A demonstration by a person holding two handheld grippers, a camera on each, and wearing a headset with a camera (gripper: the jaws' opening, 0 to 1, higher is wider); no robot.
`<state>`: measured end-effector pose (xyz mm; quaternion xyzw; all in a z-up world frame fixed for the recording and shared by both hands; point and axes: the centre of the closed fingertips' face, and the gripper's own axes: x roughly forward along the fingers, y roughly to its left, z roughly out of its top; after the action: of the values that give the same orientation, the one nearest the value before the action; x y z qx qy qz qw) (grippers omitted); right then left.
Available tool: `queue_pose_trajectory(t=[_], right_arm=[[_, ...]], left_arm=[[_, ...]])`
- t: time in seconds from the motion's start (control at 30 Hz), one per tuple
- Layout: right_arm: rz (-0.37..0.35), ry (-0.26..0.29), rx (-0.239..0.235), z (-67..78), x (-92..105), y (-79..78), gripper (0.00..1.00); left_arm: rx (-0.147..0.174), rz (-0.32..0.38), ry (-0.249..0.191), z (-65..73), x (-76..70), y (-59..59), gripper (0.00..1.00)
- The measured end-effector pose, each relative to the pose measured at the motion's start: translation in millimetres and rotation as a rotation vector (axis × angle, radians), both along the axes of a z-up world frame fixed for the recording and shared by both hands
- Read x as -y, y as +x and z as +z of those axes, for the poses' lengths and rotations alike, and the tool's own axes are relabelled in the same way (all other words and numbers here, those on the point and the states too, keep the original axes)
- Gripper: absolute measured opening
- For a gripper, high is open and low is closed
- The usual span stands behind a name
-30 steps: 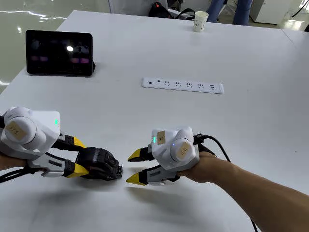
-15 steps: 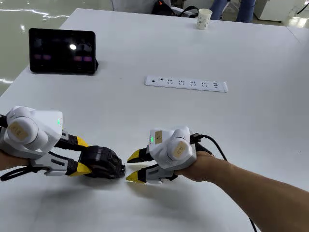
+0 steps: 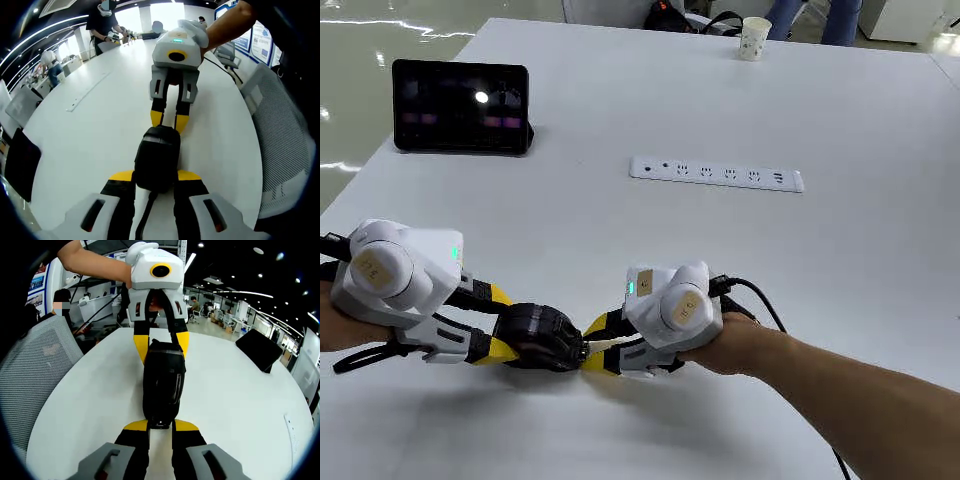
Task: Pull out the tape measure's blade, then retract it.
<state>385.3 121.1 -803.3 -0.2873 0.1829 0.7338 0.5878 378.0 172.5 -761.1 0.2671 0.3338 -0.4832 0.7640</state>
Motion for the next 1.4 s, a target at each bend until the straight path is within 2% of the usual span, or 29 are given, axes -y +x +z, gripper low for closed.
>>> queue_pose_trajectory(t=[0.23, 0.6, 1.4], right_arm=[[-0.035, -0.004, -0.033, -5.2, -1.6, 2.2, 0.12], [-0.038, 0.002, -0.039, -5.1, -1.0, 1.5, 0.1], [-0.007, -0.012, -0.006, -3.2, 0.6, -0.4, 0.08]], left_arm=[[-0.001, 0.003, 0.001, -0.4, -0.6, -0.1, 0.23], [-0.008, 0.002, -0.003, -1.2, -1.2, 0.1, 0.23], [-0.022, 0.002, 0.008, -2.5, -1.3, -0.2, 0.23]])
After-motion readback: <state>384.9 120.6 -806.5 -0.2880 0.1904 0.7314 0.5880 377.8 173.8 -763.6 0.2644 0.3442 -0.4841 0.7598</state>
